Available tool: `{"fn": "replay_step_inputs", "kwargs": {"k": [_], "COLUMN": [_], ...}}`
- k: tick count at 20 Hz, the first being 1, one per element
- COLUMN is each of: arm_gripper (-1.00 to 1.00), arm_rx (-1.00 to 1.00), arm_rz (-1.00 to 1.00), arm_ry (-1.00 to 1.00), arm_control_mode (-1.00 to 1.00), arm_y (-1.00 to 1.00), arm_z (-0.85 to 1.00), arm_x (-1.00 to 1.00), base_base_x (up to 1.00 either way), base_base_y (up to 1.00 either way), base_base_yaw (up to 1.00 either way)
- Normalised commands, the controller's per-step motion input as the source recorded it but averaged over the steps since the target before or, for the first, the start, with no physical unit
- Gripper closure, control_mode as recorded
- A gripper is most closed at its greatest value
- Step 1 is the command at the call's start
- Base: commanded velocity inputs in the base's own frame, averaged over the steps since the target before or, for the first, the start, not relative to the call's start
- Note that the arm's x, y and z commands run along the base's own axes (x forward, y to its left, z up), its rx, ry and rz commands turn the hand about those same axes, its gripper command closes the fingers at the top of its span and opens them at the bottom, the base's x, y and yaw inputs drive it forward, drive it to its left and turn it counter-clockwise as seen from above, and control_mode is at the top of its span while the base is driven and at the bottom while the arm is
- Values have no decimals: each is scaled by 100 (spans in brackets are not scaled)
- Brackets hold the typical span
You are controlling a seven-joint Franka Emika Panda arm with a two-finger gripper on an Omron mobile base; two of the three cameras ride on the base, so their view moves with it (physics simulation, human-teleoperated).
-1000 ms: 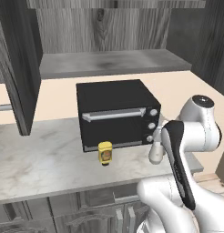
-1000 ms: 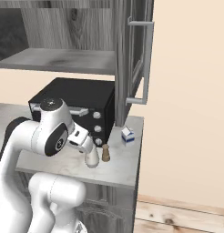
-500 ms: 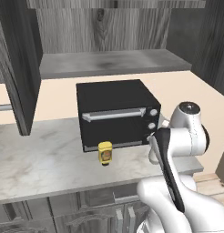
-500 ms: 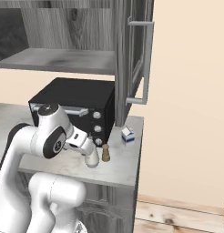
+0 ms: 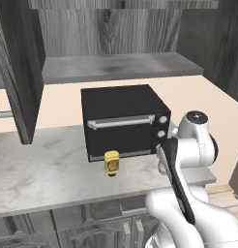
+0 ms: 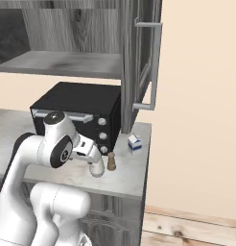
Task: There are various items on the counter. Only move the condiments/shakers into the cabinet.
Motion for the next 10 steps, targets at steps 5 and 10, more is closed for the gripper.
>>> {"fn": "replay_step_inputs", "kwargs": {"k": [5, 10], "arm_gripper": [-100, -100], "arm_rx": [0, -2], "arm_rz": [5, 0], "arm_ry": [-4, 0], "arm_control_mode": [-100, -100], "arm_y": [-1, 0], "arm_z": [-9, -5], "arm_x": [19, 20], "base_base_x": [0, 0], "base_base_y": [0, 0], "base_base_yaw": [0, 0]}}
